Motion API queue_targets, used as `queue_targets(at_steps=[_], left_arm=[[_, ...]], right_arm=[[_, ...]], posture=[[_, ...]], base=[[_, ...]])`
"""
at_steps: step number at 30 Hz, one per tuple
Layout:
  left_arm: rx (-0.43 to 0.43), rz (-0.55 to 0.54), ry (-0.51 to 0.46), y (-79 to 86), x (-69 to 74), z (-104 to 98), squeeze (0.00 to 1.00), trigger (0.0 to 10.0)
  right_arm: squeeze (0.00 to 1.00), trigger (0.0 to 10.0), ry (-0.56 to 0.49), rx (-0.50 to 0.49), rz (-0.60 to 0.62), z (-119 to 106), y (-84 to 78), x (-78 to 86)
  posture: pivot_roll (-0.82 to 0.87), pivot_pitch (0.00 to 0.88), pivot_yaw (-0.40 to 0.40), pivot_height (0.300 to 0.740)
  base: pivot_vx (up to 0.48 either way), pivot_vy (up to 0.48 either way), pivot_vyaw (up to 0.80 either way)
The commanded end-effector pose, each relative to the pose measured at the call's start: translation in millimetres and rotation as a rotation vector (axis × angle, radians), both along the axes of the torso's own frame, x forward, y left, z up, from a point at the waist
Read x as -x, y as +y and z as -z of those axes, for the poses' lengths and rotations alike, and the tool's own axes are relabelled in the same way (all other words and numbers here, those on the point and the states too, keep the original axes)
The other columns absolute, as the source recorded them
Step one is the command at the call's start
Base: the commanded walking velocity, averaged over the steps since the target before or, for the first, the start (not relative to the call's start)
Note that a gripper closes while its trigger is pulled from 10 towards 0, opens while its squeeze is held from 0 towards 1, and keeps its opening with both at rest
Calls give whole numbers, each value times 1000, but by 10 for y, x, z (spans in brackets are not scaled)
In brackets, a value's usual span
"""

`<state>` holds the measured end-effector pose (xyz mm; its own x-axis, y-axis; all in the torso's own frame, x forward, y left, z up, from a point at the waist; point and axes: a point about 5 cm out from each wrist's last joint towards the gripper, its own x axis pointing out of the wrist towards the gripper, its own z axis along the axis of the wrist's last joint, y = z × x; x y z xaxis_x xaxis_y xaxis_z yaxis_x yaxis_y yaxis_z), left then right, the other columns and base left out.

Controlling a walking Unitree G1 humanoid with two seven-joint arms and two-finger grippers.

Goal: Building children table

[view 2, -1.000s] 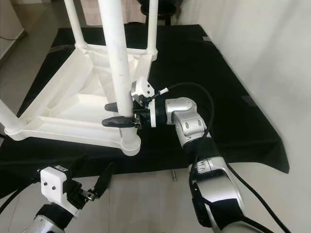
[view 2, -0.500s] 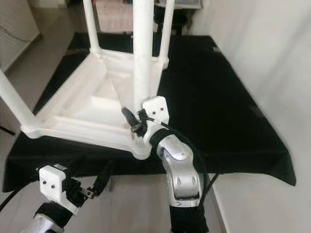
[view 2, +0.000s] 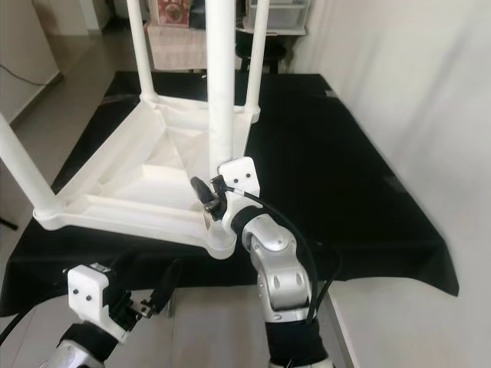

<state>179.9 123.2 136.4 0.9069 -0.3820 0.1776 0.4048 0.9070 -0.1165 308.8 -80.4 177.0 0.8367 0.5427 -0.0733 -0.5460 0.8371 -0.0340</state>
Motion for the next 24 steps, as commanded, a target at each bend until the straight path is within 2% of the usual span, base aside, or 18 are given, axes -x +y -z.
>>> queue_targets(at_steps=[1,2,3,4,5,6,7,8,9,12,14,18,19,22,23,24], left_arm=[[8,-8,3,-6,-7,16,0,10000],[8,-8,3,-6,-7,16,0,10000],[9,-6,2,-10,-7,14,0,10000],[9,-6,2,-10,-7,14,0,10000],[11,-5,2,-17,-4,11,0,10000],[12,-4,2,-24,3,8,0,10000],[13,-4,1,-28,7,6,0,10000],[13,-4,1,-28,7,6,0,10000],[14,-4,1,-34,15,2,0,10000],[14,-4,2,-41,32,-4,0,10000],[15,-4,4,-50,59,-10,0,10000],[17,-2,7,-66,92,-18,0,10000],[18,-2,9,-71,101,-19,0,10000],[18,-1,10,-74,106,-20,0,10000],[19,0,12,-81,116,-21,0,10000],[19,0,12,-83,119,-21,0,10000]], right_arm=[[1000,10000,14,-38,-117,-24,38,-52],[1000,10000,14,-38,-117,-24,38,-52],[1000,10000,-21,-51,-260,-128,75,-68],[1000,10000,-21,-51,-260,-128,75,-68],[1000,10000,-64,-28,-431,-229,89,-65],[263,10000,-82,8,-597,-297,84,-61],[263,10000,-88,36,-697,-334,68,-57],[263,10000,-88,36,-697,-334,68,-57],[0,10000,-96,73,-754,-358,46,-82],[0,10000,-106,114,-819,-406,22,-140],[0,10000,-96,106,-902,-475,5,-194],[0,10000,-64,93,-950,-520,-6,-298],[0,3412,-54,90,-967,-527,-7,-318],[0,3412,-50,89,-981,-532,-7,-328],[0,0,-45,74,-1029,-562,-20,-337],[0,0,-45,67,-1053,-574,-32,-340]], posture=[[41,93,-72,740],[41,93,-72,740],[41,95,-72,740],[41,95,-72,740],[47,101,-73,740],[51,106,-73,740],[51,106,-73,740],[51,106,-73,740],[59,112,-74,740],[68,120,-73,740],[70,126,-72,740],[82,138,-73,740],[84,143,-74,740],[84,143,-74,740],[86,147,-75,740],[86,147,-75,740]], base=[[0,0,0],[0,0,0],[0,0,0],[0,0,0],[0,0,0],[0,0,0],[0,0,0],[0,0,0],[0,0,0],[0,0,0],[0,0,0],[0,0,0],[0,0,0],[0,0,0],[0,0,0],[0,0,0]])
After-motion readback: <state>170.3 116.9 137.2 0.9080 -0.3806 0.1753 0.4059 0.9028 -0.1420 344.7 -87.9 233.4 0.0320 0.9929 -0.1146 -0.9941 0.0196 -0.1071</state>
